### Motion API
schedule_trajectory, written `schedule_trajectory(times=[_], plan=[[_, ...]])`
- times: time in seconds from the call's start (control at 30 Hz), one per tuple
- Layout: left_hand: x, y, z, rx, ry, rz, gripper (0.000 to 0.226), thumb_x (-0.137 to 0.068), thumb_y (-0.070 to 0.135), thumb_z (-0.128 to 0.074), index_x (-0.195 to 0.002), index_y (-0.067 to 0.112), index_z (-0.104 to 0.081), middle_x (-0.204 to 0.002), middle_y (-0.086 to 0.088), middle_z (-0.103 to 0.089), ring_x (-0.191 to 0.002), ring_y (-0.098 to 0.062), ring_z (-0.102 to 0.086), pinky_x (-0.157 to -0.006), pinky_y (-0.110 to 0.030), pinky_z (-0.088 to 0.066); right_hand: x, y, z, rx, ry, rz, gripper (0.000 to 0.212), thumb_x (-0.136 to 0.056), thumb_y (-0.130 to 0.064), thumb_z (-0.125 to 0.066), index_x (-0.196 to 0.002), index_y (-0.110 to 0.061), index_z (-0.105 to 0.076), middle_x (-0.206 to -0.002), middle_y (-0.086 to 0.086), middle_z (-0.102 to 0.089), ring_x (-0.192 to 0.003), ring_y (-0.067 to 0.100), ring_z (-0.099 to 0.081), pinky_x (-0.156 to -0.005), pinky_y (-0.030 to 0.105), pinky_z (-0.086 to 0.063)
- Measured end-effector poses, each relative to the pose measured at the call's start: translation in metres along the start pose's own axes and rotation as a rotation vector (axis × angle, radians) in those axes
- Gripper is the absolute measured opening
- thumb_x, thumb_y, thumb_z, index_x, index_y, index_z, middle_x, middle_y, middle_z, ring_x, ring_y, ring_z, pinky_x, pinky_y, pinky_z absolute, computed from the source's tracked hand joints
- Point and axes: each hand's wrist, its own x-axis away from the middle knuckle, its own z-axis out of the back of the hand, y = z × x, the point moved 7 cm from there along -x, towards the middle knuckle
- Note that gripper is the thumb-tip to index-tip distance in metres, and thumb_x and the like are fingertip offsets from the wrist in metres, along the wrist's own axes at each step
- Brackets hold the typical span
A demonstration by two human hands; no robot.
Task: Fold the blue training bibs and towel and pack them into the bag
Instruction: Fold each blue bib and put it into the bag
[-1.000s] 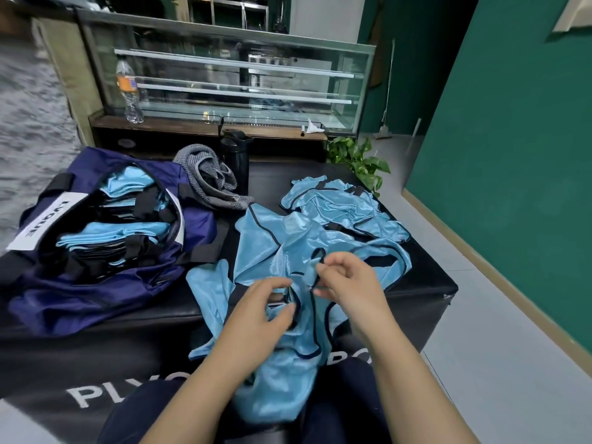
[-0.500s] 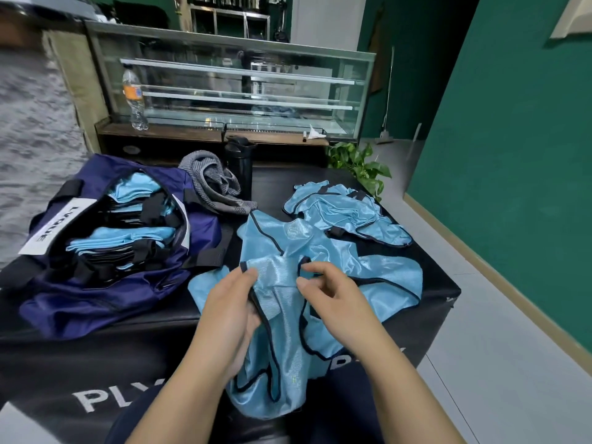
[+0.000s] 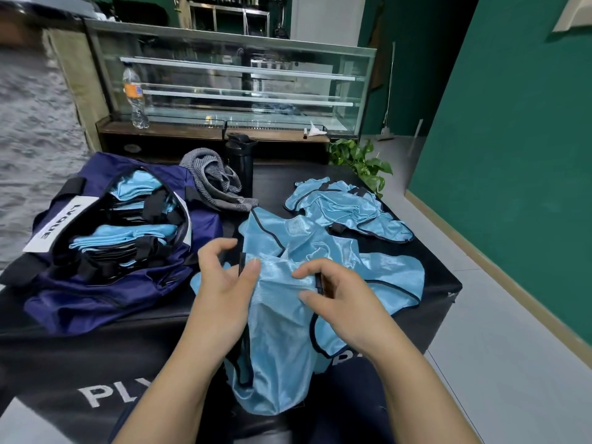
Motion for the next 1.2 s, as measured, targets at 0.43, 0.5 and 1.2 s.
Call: schedule_trajectory(times=[0.43,0.5,1.2], plan=[[0.004,0.012,-0.004,-0.506,-0.049,-0.220,0.015,-0.084,0.022,-0.068,-0.075,0.033,-0.065,-0.093,0.009,-0.054,-0.089,0.005,-0.051,-0.076,-0.001,-0.033,0.000,0.006,0.021,0.116,0.126,0.030,0.015,-0.090,-0.024,-0.064,-0.076,-0.025,-0.059,-0.083,-0.008,-0.047,-0.072,0.000,-0.045,-0.071,0.010,-0.036],[0.005,0.008,-0.006,-0.396,-0.021,-0.194,0.011,-0.086,0.032,-0.061,-0.076,0.029,-0.063,-0.100,0.012,-0.057,-0.096,0.007,-0.052,-0.083,-0.002,-0.032,-0.001,0.010,0.022,0.039,0.138,0.010,0.016,-0.089,-0.023,-0.066,-0.074,-0.024,-0.059,-0.074,-0.010,-0.048,-0.066,0.000,-0.045,-0.065,0.011,-0.036],[0.013,-0.005,-0.045,-0.004,0.020,-0.019,0.022,-0.096,0.017,-0.051,-0.075,0.016,-0.051,-0.094,0.014,-0.073,-0.045,-0.008,-0.034,-0.044,-0.019,-0.032,0.017,0.193,0.110,0.650,0.140,-0.794,0.042,-0.098,-0.025,-0.042,-0.135,-0.044,-0.047,-0.161,-0.002,0.005,-0.147,0.025,0.011,-0.118,0.046,-0.012]])
